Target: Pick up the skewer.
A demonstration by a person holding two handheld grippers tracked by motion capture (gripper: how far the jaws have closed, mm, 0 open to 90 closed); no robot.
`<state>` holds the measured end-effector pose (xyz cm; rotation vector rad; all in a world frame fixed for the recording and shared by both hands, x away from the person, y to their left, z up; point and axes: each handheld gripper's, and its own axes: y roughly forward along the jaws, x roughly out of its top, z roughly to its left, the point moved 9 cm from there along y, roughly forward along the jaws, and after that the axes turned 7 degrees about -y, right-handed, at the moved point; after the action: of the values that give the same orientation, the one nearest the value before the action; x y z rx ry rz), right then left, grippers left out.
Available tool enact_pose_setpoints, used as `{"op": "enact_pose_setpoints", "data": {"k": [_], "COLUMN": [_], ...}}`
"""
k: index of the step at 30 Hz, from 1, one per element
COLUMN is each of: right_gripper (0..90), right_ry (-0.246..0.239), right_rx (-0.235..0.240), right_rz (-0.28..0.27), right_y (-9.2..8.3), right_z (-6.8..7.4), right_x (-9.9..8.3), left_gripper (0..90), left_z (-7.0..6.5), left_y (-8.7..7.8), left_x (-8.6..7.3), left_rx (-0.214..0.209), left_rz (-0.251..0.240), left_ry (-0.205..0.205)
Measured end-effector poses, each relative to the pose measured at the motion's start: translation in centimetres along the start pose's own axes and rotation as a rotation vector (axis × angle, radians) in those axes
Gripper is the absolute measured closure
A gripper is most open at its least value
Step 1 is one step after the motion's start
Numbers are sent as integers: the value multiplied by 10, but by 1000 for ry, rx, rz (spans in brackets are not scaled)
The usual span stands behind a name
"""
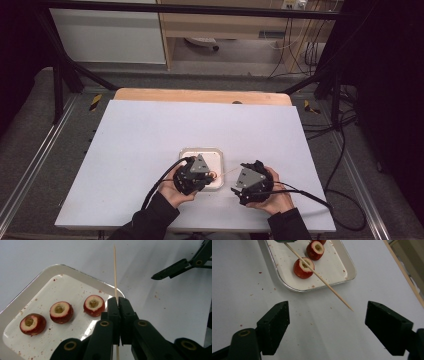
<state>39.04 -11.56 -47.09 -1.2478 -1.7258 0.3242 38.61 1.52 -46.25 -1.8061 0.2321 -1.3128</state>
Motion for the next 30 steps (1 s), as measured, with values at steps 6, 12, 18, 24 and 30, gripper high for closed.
{"op": "enact_pose_setpoints", "data": {"k": [6,12,18,24,30], "right_gripper": [275,357,451,562,653], "right_ry": [-94,-216,-310,-394,-464], "right_rx": [4,-8,8,36,66], "right_rz": [-5,3,17,17,17], "right_y": [0,2,4,4,4], "right_z": [4,5,7,14,20], "right_x": [2,0,-3,-3,-4], "left_gripper": [884,883,884,883,883], "left_z": [-6,-12,-20,-28,-32], "left_y": [6,11,18,24,24], "left_x": [3,6,11,14,15], "left_rx": [-13,-23,-33,-45,-55], "left_rz": [22,46,60,73,80], "left_ry": [20,46,64,86,107]}}
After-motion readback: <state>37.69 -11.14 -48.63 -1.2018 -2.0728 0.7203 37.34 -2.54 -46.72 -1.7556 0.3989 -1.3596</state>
